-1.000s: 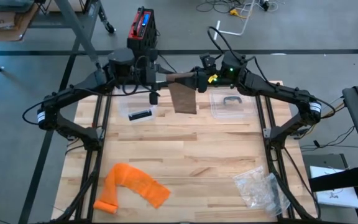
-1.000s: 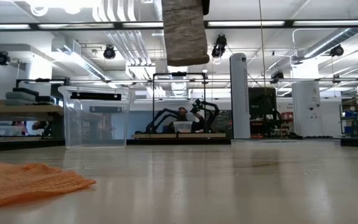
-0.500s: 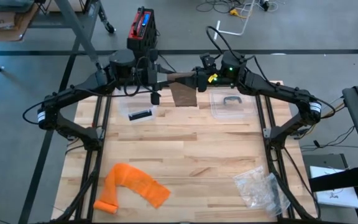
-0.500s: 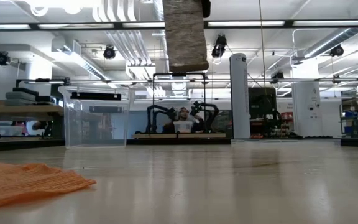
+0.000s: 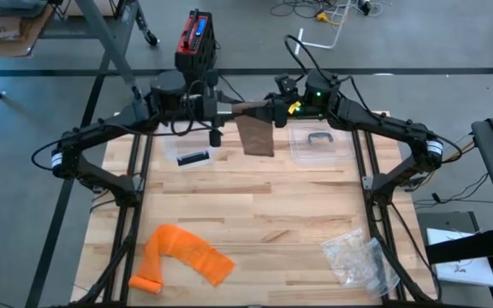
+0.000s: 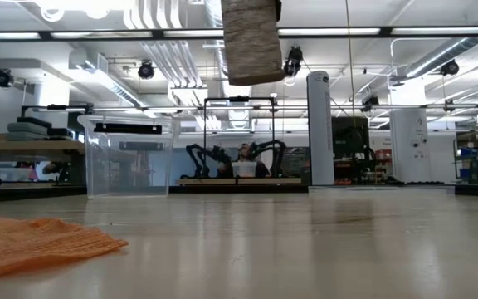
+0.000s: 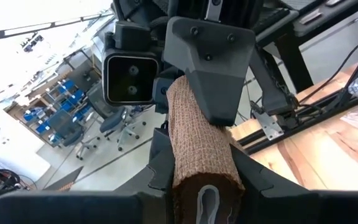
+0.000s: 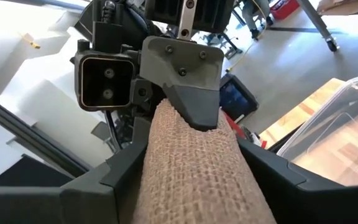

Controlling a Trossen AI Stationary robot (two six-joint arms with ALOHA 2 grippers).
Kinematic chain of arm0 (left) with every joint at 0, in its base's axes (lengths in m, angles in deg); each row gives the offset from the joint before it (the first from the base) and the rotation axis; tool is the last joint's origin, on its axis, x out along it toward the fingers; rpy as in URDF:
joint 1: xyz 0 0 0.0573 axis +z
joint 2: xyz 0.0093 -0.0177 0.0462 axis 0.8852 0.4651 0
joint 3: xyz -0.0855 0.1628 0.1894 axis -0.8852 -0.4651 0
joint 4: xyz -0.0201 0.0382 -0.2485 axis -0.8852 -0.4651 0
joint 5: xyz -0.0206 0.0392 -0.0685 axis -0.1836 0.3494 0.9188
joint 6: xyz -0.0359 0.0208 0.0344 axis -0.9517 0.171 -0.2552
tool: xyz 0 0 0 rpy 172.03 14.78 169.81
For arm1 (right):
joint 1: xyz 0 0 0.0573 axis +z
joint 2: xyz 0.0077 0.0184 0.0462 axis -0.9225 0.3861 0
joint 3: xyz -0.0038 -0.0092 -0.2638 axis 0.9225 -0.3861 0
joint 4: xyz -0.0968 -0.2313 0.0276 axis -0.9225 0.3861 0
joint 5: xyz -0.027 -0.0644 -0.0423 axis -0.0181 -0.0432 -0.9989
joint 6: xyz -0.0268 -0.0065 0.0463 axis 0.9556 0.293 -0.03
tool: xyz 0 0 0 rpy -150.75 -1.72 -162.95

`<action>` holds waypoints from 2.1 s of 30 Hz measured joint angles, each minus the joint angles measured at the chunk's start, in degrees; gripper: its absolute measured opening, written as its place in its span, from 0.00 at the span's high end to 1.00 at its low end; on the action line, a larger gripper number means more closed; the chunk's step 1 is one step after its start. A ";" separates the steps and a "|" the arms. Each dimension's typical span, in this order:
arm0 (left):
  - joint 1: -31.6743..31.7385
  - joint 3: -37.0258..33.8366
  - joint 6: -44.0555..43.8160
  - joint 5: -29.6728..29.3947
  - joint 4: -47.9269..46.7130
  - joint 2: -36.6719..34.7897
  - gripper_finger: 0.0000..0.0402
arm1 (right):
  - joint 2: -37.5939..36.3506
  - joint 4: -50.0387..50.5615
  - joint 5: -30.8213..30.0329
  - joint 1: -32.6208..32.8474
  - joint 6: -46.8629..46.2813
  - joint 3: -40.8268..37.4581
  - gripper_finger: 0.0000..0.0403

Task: Roll bandage
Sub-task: Roll the brown bandage

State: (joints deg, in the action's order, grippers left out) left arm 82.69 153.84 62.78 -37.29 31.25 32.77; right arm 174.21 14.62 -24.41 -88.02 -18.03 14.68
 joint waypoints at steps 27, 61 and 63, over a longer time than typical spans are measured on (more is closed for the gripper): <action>-0.46 -8.23 1.33 0.07 10.40 -2.16 0.74 | -0.04 0.75 0.18 0.11 0.00 -0.04 0.52; -1.55 -7.36 -35.83 4.74 6.45 -6.53 0.30 | -0.04 -2.83 7.10 -0.39 33.00 0.04 0.63; -1.55 -7.36 -35.86 4.62 6.45 -5.65 0.31 | -0.04 -2.31 7.20 -0.39 34.62 0.04 0.63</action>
State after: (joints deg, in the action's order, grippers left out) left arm 81.13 146.48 26.92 -32.68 37.70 27.12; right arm 174.17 12.31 -17.20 -88.41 16.60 14.72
